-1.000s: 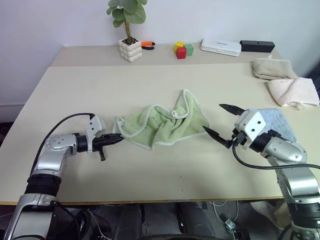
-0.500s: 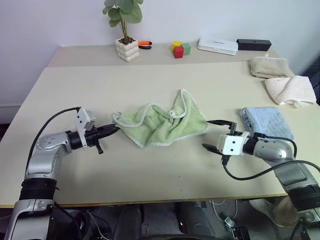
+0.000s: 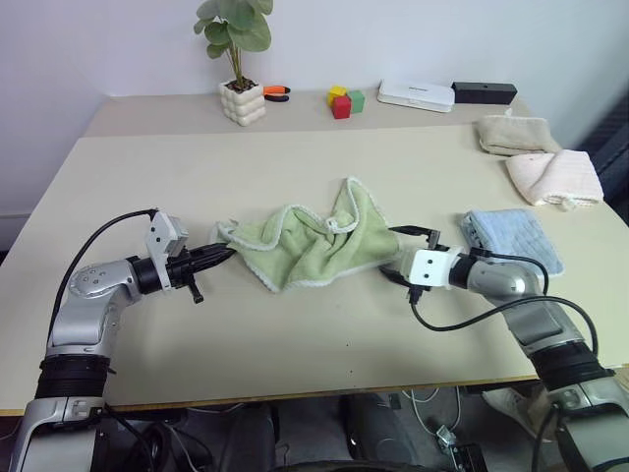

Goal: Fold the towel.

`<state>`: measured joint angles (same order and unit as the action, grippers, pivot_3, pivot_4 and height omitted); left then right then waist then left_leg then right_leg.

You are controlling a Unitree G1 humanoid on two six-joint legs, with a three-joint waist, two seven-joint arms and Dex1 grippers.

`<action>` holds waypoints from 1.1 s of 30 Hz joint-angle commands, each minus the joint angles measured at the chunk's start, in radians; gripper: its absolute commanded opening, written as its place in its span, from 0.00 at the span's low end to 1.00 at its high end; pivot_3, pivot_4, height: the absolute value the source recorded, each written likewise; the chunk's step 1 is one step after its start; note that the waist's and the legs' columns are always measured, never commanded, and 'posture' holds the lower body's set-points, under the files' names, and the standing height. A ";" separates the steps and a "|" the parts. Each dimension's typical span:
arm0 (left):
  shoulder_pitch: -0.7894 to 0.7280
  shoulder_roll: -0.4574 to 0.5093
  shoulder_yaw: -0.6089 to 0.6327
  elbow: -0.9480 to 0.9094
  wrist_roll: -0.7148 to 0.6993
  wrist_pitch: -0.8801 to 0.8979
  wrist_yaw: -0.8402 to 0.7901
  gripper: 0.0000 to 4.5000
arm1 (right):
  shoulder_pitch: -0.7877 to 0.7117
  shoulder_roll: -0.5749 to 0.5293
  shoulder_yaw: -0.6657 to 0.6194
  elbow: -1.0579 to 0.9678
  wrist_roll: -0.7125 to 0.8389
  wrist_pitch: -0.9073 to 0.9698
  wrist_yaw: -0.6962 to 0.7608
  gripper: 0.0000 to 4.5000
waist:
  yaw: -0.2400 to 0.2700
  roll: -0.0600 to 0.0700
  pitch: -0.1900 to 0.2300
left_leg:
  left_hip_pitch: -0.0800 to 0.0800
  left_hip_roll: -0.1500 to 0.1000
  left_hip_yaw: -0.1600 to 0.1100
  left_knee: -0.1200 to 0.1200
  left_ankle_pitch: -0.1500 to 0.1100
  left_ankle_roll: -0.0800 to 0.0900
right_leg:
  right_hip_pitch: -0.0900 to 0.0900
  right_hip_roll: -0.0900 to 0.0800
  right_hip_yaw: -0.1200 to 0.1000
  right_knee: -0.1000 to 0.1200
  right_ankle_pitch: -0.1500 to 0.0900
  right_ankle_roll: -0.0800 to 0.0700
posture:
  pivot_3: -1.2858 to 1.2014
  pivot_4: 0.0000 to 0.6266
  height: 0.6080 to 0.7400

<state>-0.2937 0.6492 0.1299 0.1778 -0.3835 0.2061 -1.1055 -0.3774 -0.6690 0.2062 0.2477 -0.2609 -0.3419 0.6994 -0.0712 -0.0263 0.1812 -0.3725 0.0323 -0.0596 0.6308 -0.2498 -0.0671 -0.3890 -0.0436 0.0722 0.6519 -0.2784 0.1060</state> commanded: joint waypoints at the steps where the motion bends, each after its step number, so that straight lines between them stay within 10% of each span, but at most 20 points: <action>1: -0.010 0.014 0.008 -0.034 -0.013 0.005 0.000 0.00 | -0.037 0.044 0.040 0.092 -0.082 0.068 -0.065 0.48 | -0.002 0.000 0.000 | 0.000 0.000 0.000 0.000 0.000 0.000 | 0.000 0.000 0.000 0.000 0.000 0.000 | 0.52 0.24 1.00; 5: -0.004 0.013 0.010 -0.047 -0.015 0.015 0.003 0.00 | -0.056 0.060 0.043 0.108 -0.108 0.103 -0.104 0.02 | 0.003 0.000 0.000 | -0.001 0.000 0.000 0.000 0.000 0.000 | 0.000 0.000 0.000 0.000 0.000 0.000 | 0.52 0.24 1.00; 12: 0.000 0.019 0.031 -0.060 -0.035 0.057 0.009 0.00 | -0.039 0.013 -0.001 0.036 -0.040 0.137 -0.064 0.02 | 0.017 0.000 0.000 | -0.002 -0.001 0.000 0.000 0.000 0.000 | 0.000 -0.001 0.000 -0.001 0.000 0.000 | 0.52 0.24 1.00; 20: 0.004 0.155 0.123 -0.024 -0.073 0.101 -0.026 0.00 | 0.110 -0.272 -0.226 -0.390 0.368 0.467 0.320 0.02 | 0.029 0.007 0.008 | -0.011 -0.001 0.000 -0.001 0.000 0.000 | -0.009 -0.002 -0.001 -0.002 0.001 0.004 | 0.52 0.24 1.00; 27: -0.273 0.005 0.055 0.199 0.043 -0.075 0.135 0.00 | -0.199 -0.143 -0.207 -0.200 0.353 0.434 0.216 0.02 | 0.027 0.006 0.008 | -0.009 -0.001 0.000 0.001 0.001 -0.001 | -0.007 -0.001 -0.001 -0.002 0.003 0.002 | 0.52 0.24 1.00; 33: -0.673 -0.066 0.013 0.679 0.177 -0.308 0.261 0.00 | -0.603 -0.024 -0.051 0.383 0.060 0.087 -0.047 0.02 | 0.027 0.006 0.011 | -0.023 -0.002 0.000 0.002 0.002 -0.003 | -0.022 -0.002 -0.001 -0.001 0.005 0.006 | 0.52 0.24 1.00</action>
<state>-0.9050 0.5654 0.1344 0.7777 -0.2481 -0.0040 -0.8871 -0.9141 -0.6868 0.1572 0.5239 -0.1283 -0.1620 0.7406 -0.0445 -0.0201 0.1917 -0.3967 0.0296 -0.0598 0.6322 -0.2473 -0.0710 -0.4117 -0.0460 0.0714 0.6506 -0.2727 0.1125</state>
